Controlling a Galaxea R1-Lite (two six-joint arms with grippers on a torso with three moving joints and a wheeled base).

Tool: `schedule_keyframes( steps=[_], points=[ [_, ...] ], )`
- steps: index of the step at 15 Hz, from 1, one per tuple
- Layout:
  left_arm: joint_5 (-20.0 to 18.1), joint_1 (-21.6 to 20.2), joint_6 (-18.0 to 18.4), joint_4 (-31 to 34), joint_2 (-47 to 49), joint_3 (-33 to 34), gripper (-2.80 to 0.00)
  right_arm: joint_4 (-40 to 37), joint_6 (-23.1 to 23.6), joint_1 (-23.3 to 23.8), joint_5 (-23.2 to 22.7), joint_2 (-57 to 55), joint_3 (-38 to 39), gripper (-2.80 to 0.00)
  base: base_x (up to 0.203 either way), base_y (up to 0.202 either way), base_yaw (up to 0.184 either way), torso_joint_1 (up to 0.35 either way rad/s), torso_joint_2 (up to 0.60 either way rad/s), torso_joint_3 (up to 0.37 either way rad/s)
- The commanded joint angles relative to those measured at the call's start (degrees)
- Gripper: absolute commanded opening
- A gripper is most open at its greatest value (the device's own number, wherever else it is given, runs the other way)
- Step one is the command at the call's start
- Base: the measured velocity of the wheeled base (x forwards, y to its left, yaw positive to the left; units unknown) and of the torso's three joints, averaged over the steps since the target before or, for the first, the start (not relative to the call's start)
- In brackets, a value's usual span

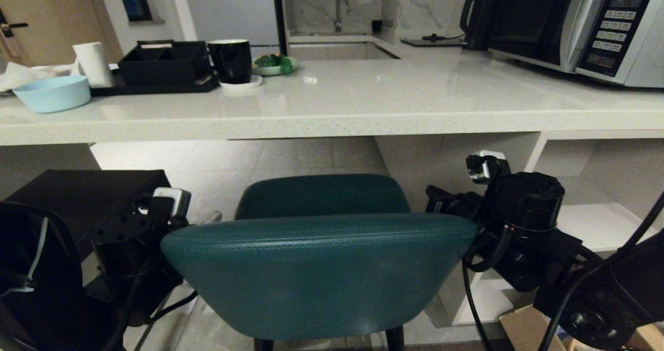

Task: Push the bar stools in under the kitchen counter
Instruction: Pull the blue chair out from under the dining table

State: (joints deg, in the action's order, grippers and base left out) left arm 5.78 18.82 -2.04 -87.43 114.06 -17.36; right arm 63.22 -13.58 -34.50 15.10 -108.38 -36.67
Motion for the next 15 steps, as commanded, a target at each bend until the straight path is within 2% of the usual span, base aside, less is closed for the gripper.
schedule_keyframes(
  steps=[1, 15],
  points=[
    [-0.07, 0.34, 0.01, -0.23, 1.17, -0.13, -2.8, -0.03, -0.04, -0.13, -0.16, -0.34, 0.19, -2.8, 0.0, 0.0, 0.0, 0.0, 0.0, 0.0],
    [-0.07, 1.02, 0.1, -0.23, 1.17, -0.92, -2.8, -0.03, -0.04, -0.04, -0.16, -0.86, -0.42, -2.8, 0.0, 0.0, 0.0, 0.0, 0.0, 0.0]
  ],
)
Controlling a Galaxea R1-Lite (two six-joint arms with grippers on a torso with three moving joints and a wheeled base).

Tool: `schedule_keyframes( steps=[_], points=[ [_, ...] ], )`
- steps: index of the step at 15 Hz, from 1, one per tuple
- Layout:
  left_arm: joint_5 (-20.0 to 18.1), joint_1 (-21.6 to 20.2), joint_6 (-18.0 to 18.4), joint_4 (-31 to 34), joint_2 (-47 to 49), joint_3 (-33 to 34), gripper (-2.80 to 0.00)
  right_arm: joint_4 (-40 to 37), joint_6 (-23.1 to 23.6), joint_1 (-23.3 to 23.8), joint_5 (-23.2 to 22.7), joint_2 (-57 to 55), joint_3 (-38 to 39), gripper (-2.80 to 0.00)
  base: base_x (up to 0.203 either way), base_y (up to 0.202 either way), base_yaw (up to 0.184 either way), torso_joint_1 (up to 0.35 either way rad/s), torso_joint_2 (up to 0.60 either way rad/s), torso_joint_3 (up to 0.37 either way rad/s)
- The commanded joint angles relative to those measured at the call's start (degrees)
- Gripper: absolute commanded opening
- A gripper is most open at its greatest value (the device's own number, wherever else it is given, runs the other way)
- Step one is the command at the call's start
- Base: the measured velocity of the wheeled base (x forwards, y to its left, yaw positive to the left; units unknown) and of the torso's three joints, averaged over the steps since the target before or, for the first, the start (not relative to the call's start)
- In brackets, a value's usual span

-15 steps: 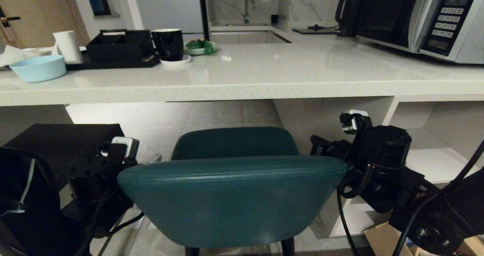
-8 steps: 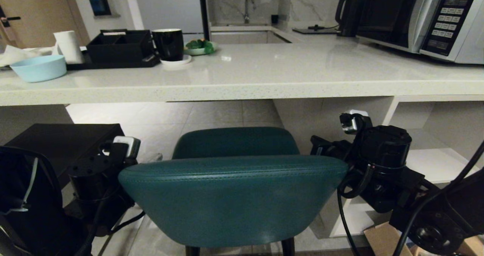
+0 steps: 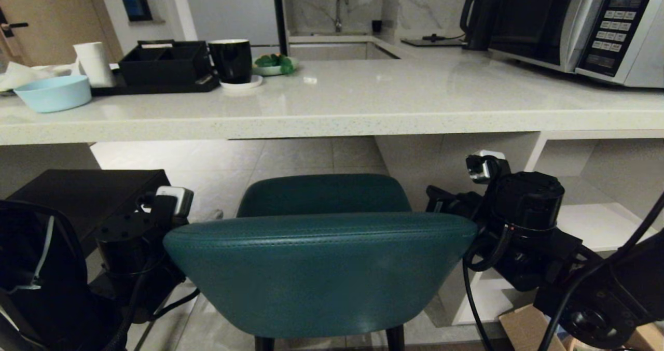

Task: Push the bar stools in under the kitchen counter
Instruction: Pull the blue chair out from under the dining table

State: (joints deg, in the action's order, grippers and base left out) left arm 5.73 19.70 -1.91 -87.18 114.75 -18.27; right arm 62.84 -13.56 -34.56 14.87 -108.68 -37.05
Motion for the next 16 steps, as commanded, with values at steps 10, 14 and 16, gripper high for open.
schedule_keyframes(
  steps=[10, 14, 16],
  points=[
    [-0.02, -1.66, -0.02, -0.48, 1.46, -2.03, -2.8, 3.59, -0.15, 2.03, -0.03, -10.57, -4.5, -2.8, 0.0, 0.0, 0.0, 0.0, 0.0, 0.0],
    [0.07, -1.53, -0.02, -0.48, -0.18, -1.97, -2.8, 5.08, -0.14, 2.22, -0.11, -11.3, -5.21, -2.8, 0.0, 0.0, 0.0, 0.0, 0.0, 0.0],
    [0.14, -1.57, -0.02, -0.48, -2.31, -2.03, -2.8, 5.01, -0.08, 2.52, -0.11, -10.55, -4.65, -2.8, 0.0, 0.0, 0.0, 0.0, 0.0, 0.0]
  ],
)
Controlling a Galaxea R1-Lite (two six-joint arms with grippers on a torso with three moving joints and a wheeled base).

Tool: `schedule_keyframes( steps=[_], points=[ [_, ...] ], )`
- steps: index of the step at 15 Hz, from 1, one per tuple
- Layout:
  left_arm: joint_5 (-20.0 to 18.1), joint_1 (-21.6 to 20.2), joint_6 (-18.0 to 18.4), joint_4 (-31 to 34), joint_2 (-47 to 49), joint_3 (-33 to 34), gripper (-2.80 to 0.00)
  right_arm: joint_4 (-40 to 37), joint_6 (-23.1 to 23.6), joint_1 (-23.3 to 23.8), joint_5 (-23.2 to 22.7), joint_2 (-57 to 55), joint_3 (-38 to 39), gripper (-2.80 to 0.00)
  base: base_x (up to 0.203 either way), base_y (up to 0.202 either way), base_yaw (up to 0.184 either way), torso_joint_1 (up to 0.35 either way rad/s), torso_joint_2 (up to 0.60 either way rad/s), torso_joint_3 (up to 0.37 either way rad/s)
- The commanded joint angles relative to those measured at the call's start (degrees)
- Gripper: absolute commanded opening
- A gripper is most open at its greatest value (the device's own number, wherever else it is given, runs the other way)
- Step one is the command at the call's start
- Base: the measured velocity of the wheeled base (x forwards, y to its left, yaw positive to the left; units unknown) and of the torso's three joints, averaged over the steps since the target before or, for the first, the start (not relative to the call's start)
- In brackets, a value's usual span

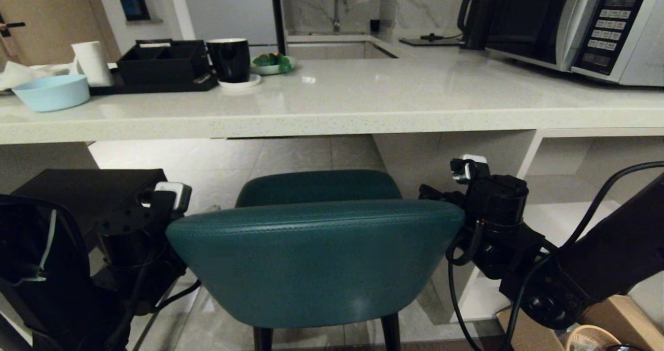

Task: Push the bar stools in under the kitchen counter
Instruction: Pull the blue chair out from under the dining table

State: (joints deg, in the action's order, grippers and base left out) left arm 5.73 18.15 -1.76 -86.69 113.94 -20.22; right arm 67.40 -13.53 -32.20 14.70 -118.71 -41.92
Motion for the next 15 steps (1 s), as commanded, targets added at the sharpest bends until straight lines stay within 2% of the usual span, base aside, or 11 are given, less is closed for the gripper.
schedule_keyframes(
  steps=[1, 6, 15],
  points=[
    [0.16, -0.13, -0.09, -0.98, -2.05, 0.1, -2.8, 0.45, -0.04, 0.8, -0.01, -0.9, 0.35, -2.8, 0.0, 0.0, 0.0, 0.0, 0.0, 0.0],
    [0.26, -0.39, -0.27, -0.98, -1.36, 0.88, -2.8, 1.78, 0.87, 0.38, 0.0, -5.29, 0.17, -2.8, 0.0, 0.0, 0.0, 0.0, 0.0, 0.0],
    [0.42, -0.31, -0.27, -0.98, -1.44, 0.71, -2.8, 2.64, 1.14, -1.12, 0.32, -4.97, 2.64, -2.8, 0.0, 0.0, 0.0, 0.0, 0.0, 0.0]
  ],
)
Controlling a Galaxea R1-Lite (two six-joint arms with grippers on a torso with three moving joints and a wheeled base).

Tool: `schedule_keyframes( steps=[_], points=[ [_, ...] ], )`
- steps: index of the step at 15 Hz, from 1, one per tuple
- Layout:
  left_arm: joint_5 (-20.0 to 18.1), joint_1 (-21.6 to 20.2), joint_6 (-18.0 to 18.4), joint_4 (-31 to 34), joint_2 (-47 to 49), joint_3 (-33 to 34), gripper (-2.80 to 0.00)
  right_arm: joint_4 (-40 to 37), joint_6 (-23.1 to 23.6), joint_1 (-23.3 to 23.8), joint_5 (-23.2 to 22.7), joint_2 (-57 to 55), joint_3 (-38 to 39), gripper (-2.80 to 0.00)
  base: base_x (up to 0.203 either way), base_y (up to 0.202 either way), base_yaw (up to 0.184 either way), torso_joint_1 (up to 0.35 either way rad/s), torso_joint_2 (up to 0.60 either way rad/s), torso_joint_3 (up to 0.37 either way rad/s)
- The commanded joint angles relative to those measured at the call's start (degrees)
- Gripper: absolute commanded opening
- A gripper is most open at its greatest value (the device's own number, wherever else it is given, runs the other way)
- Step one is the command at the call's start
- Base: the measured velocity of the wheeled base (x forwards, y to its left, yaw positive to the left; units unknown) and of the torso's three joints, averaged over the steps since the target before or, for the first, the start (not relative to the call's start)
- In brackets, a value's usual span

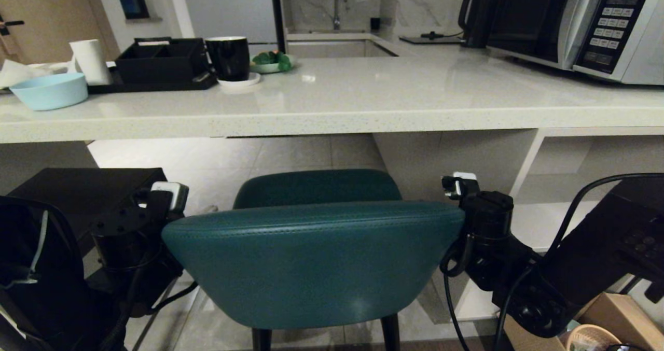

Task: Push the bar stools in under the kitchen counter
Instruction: Pull the blue chair out from under the dining table

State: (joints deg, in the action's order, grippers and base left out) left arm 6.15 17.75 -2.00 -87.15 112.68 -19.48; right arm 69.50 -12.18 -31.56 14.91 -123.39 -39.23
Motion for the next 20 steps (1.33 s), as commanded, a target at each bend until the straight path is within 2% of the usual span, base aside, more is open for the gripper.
schedule_keyframes(
  steps=[1, 15, 18, 20],
  points=[
    [0.01, 0.09, -0.02, -0.51, -0.18, -0.12, -2.8, 0.55, -0.21, -1.83, 0.12, -0.03, 0.03, -2.8, -0.075, 0.0, 0.001, 0.0, 0.0, 0.004],
    [0.01, 0.79, 0.07, -0.51, -0.26, -0.48, -2.8, 0.51, -0.3, -2.28, 0.21, 2.48, 0.73, -2.8, -0.187, 0.0, -0.002, 0.002, 0.0, 0.001],
    [-0.16, -0.18, 0.13, -0.51, -0.58, -4.35, -2.8, 0.46, -0.3, -2.1, 0.21, 3.63, 0.73, -2.8, -0.04, 0.0, 0.0, -0.004, 0.0, 0.001],
    [-0.09, -1.86, 2.47, -0.51, -2.72, -6.7, -2.8, 0.46, -0.32, -2.1, 0.21, 4.48, 1.16, -2.8, 0.0, 0.0, 0.0, 0.0, 0.0, 0.0]
  ],
)
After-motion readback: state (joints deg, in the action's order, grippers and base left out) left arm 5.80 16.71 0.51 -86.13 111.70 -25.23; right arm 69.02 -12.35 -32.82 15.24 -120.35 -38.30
